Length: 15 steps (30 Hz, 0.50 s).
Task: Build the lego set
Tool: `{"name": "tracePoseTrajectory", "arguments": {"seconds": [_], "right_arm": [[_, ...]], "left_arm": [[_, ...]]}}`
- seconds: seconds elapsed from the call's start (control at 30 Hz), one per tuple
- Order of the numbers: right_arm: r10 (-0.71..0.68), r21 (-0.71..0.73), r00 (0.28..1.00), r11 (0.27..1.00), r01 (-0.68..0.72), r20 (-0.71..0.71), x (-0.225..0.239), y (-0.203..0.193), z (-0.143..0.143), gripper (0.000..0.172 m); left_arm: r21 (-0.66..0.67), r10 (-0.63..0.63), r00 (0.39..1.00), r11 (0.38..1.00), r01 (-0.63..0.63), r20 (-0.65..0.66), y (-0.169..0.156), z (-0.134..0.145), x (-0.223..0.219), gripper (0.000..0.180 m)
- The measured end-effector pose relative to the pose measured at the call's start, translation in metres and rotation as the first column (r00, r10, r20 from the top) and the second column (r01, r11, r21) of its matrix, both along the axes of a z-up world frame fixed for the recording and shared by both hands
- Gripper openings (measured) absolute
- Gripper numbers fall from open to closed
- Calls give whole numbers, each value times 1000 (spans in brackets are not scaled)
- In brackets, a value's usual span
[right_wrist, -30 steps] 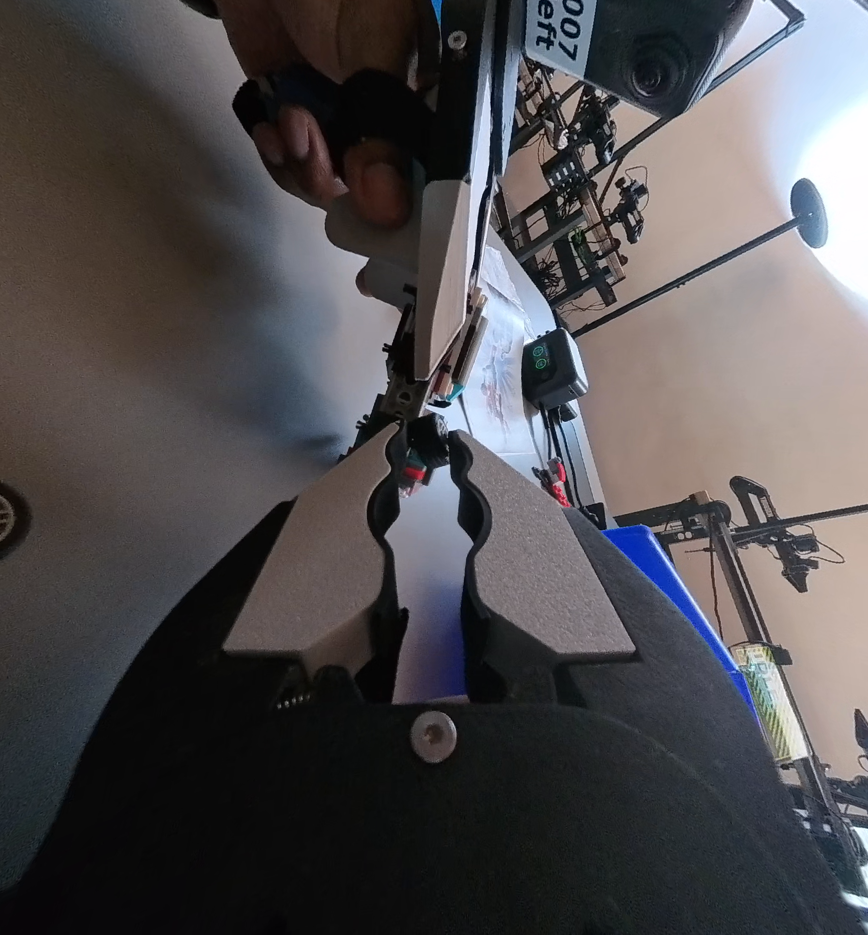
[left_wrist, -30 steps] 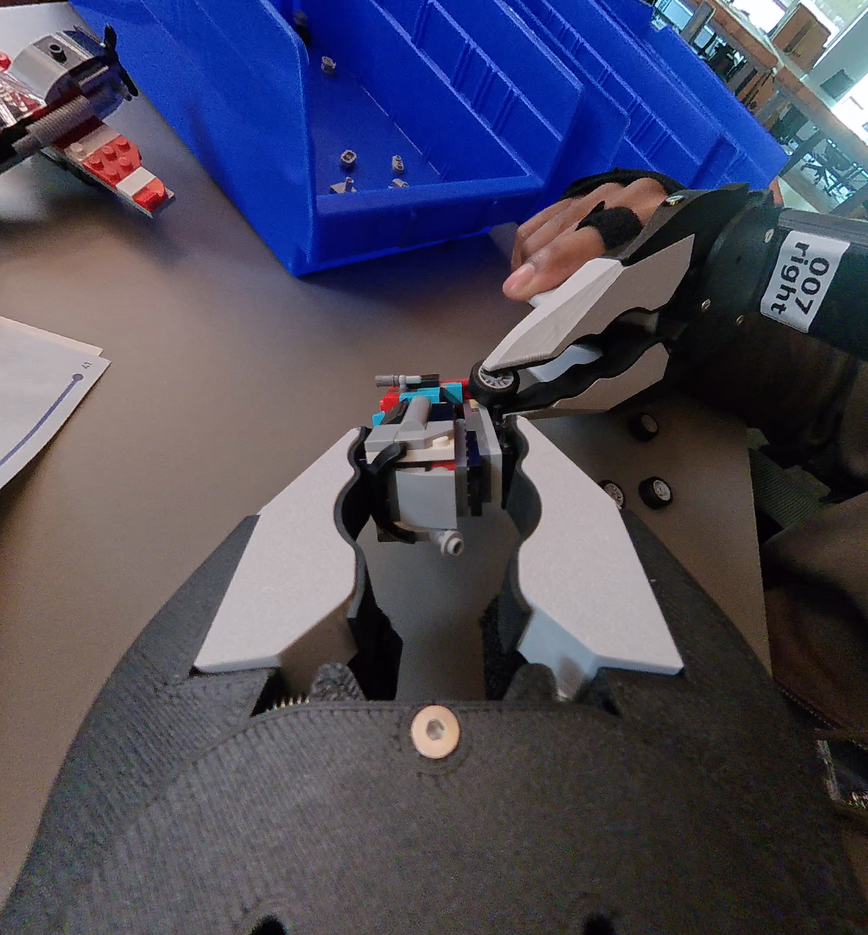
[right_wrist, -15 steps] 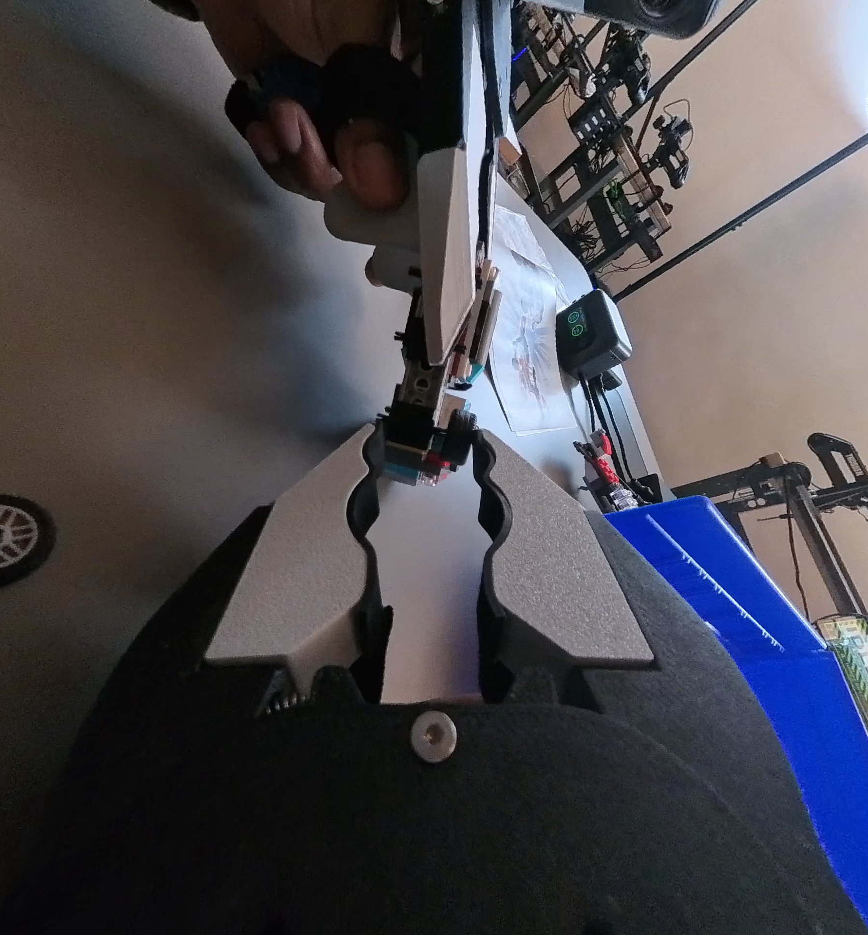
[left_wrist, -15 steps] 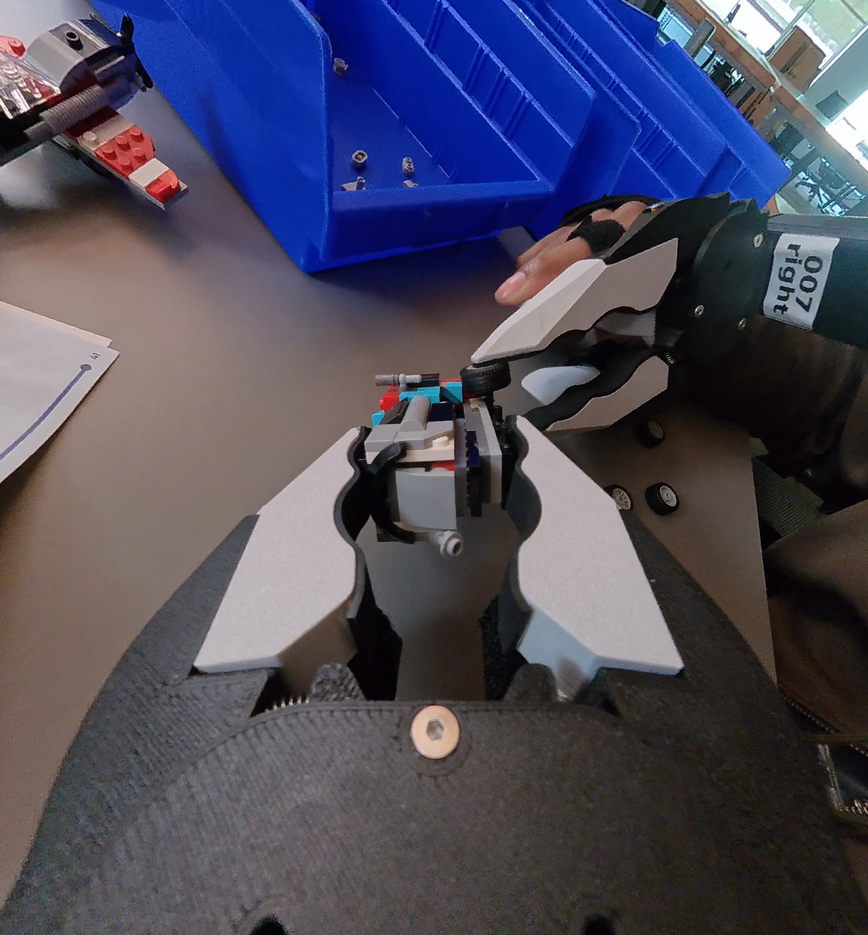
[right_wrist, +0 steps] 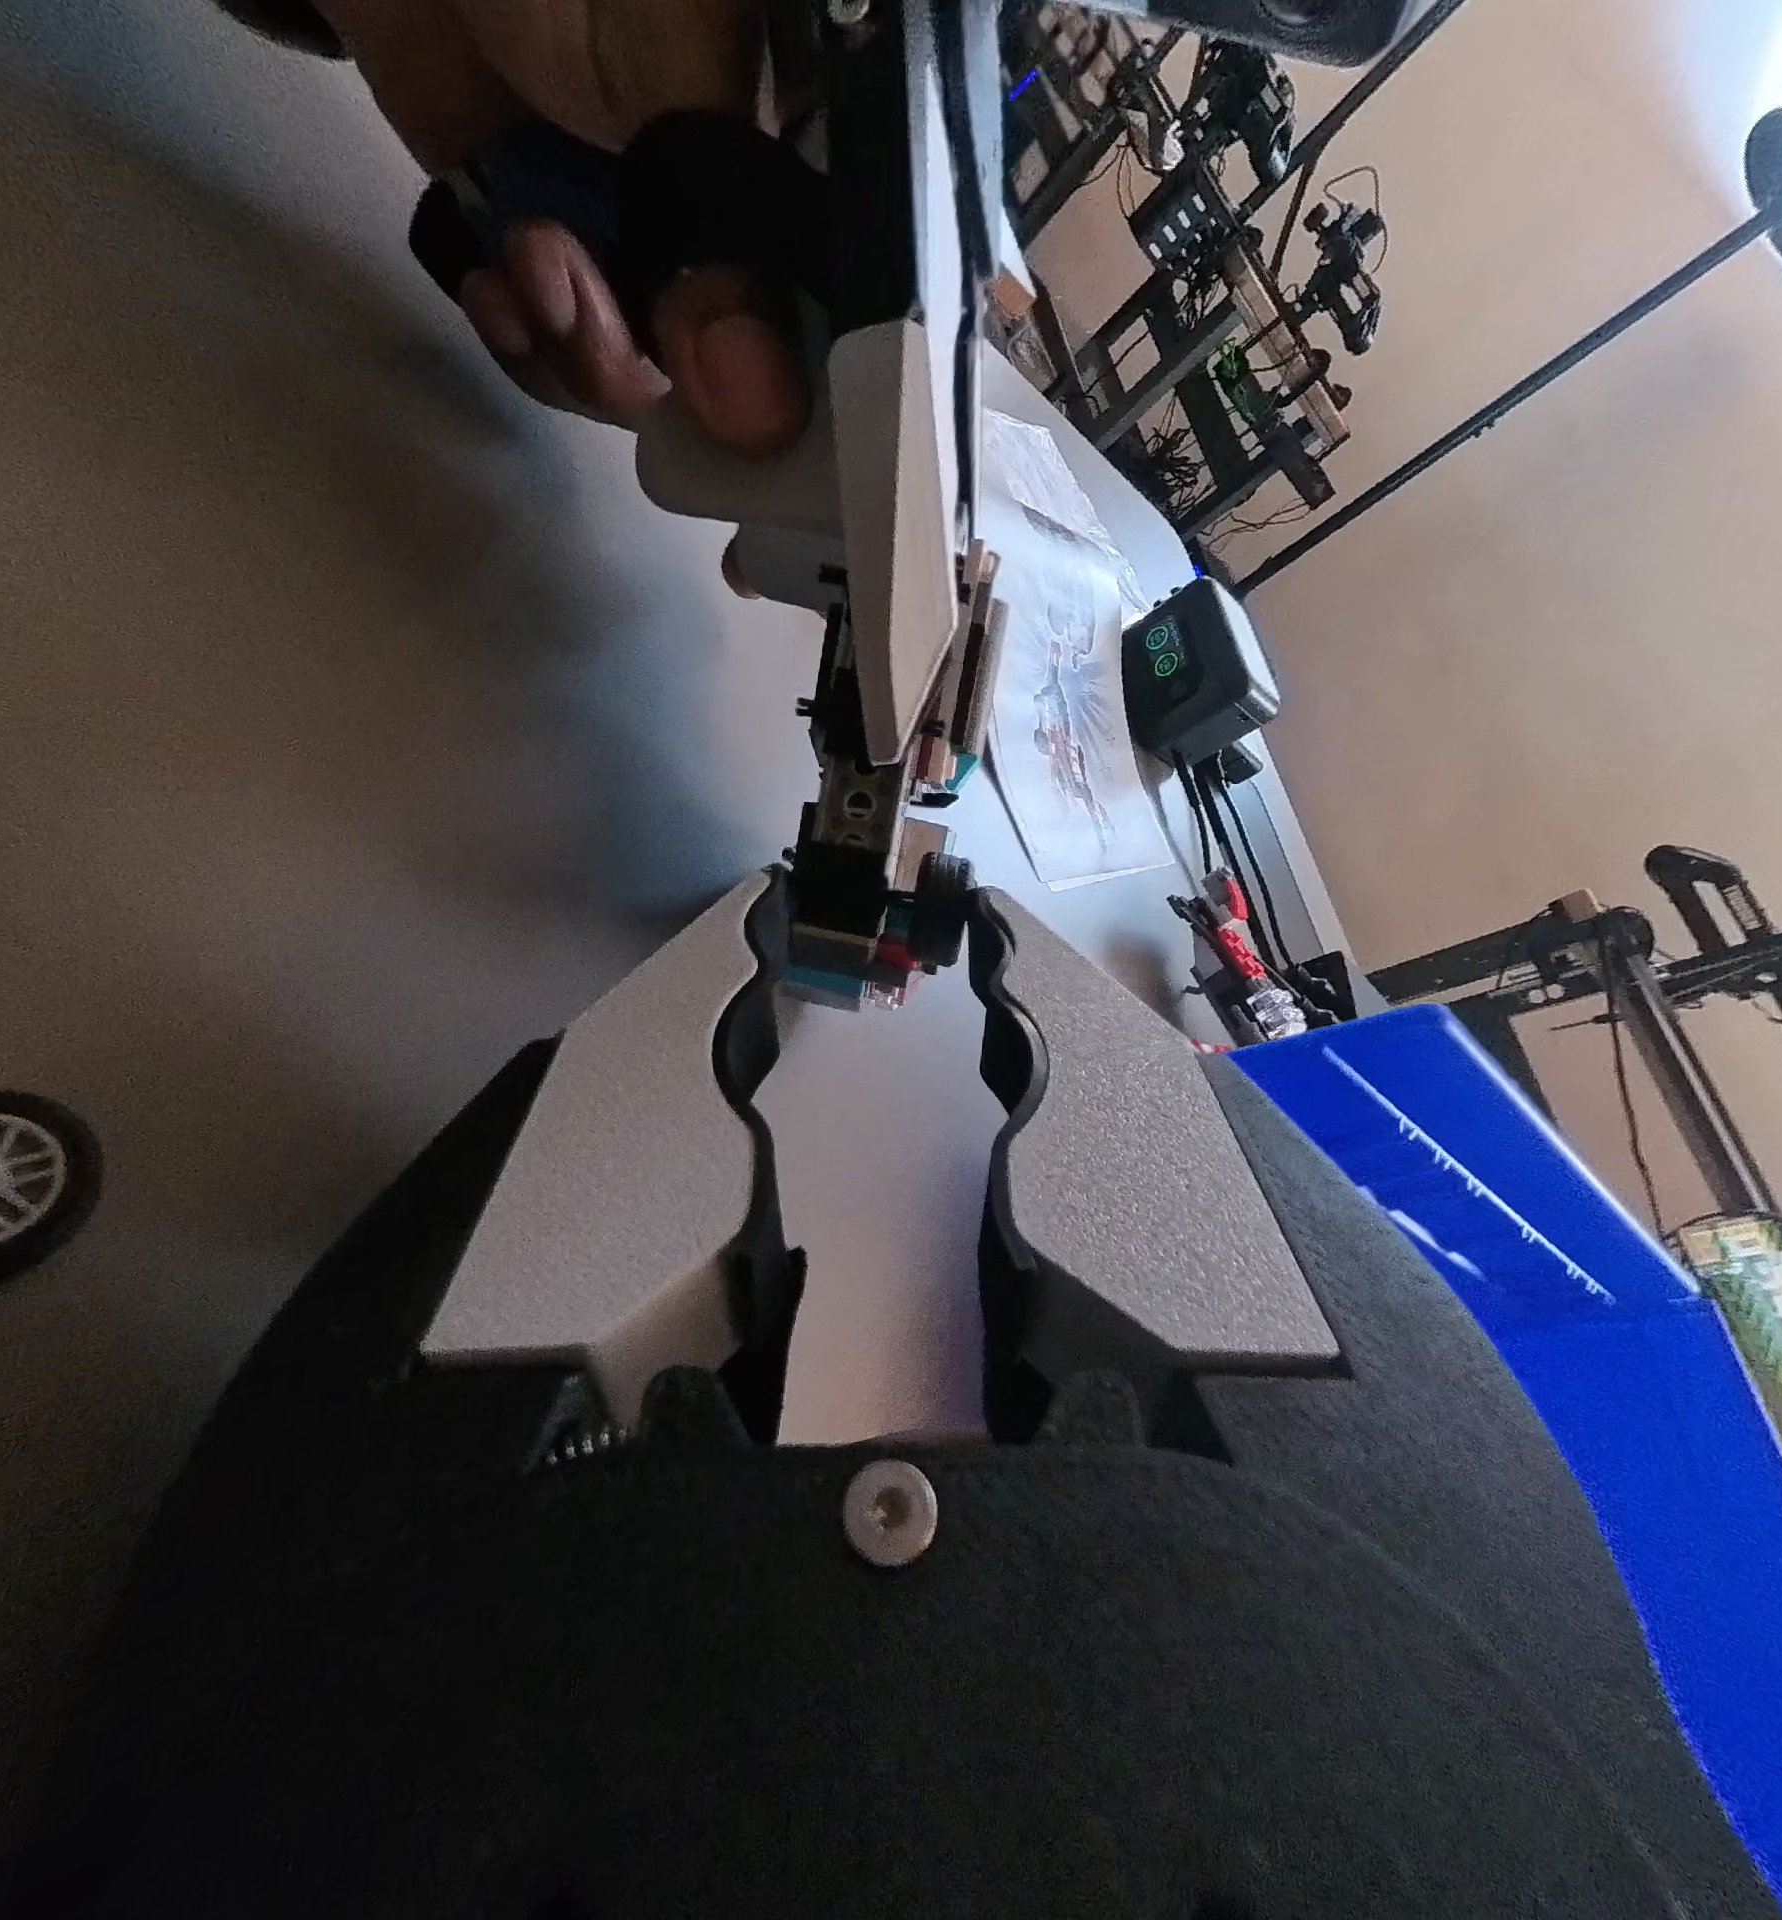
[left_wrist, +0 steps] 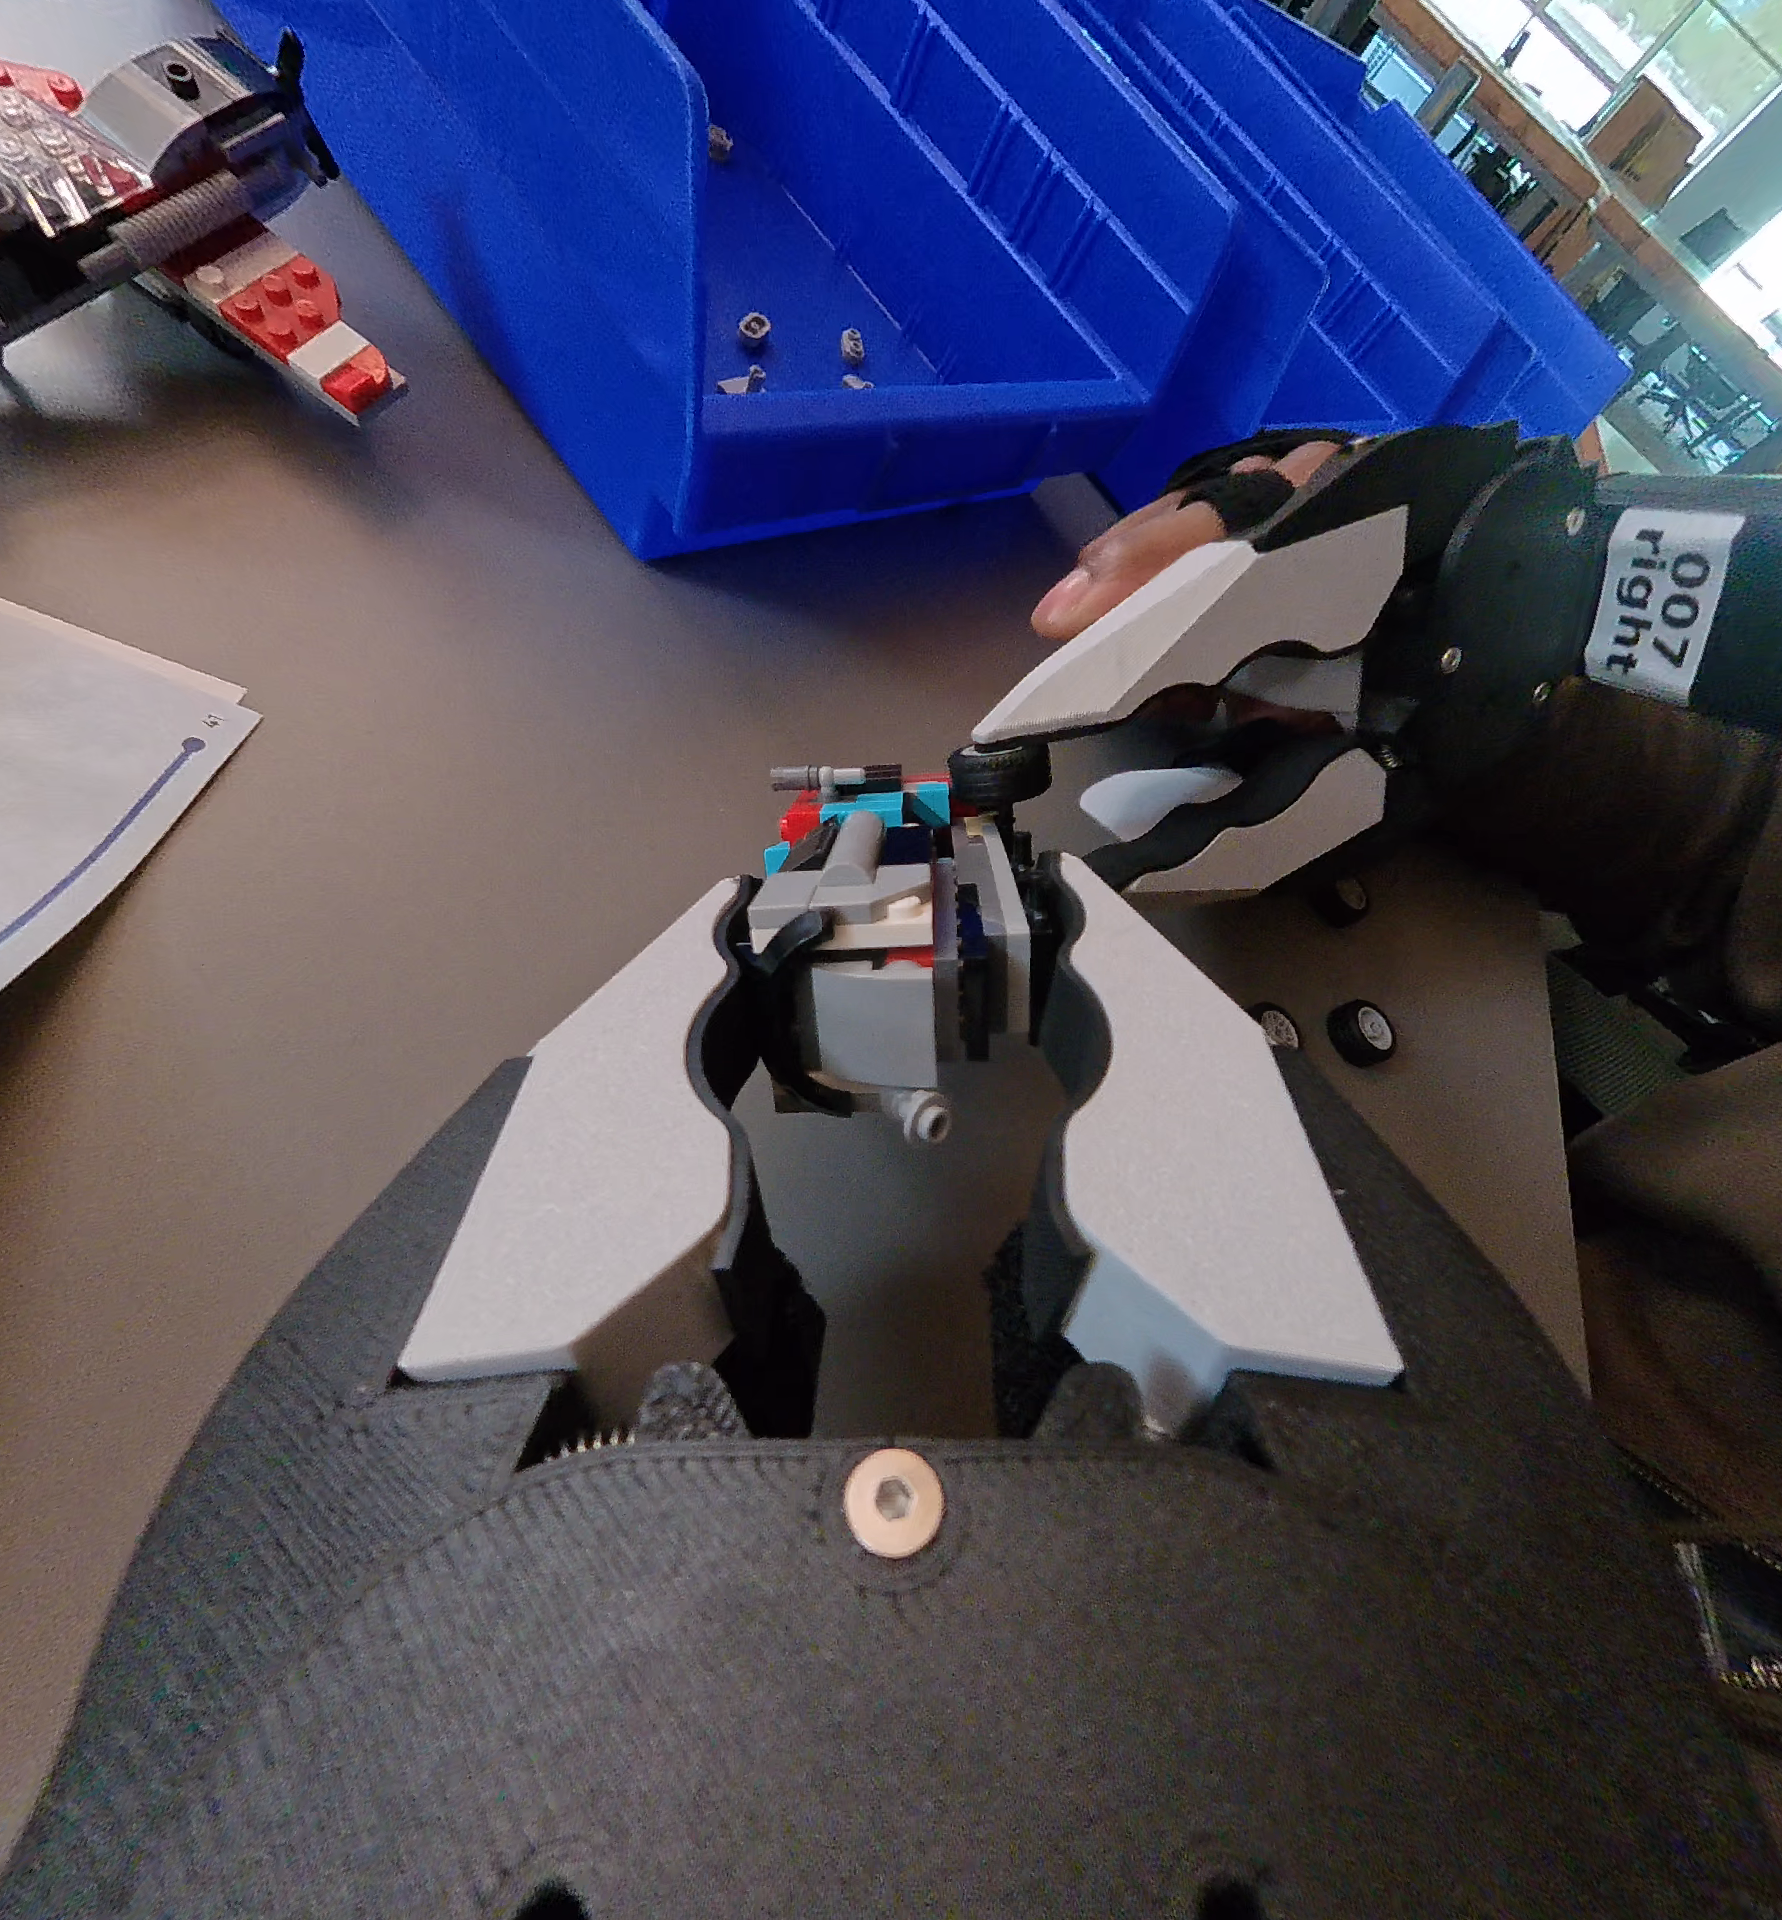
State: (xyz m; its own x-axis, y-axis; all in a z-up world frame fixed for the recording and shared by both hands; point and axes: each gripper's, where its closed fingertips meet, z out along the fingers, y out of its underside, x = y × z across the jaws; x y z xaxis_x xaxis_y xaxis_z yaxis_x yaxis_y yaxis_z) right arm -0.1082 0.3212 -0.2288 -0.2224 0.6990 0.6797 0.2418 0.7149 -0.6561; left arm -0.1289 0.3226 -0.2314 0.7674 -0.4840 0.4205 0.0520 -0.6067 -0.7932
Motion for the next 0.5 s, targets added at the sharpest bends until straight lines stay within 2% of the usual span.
{"name": "tracePoseTrajectory", "arguments": {"seconds": [0.2,0.5], "right_arm": [[-22,-84,1000,996,22,1,-1,3,1,32],[-55,-106,998,993,55,0,-3,5,1,32]], "left_arm": [[0,10,1000,1000,-10,2,1,0,-1,56],[-1,35,999,999,-35,6,3,0,-4,56]]}}
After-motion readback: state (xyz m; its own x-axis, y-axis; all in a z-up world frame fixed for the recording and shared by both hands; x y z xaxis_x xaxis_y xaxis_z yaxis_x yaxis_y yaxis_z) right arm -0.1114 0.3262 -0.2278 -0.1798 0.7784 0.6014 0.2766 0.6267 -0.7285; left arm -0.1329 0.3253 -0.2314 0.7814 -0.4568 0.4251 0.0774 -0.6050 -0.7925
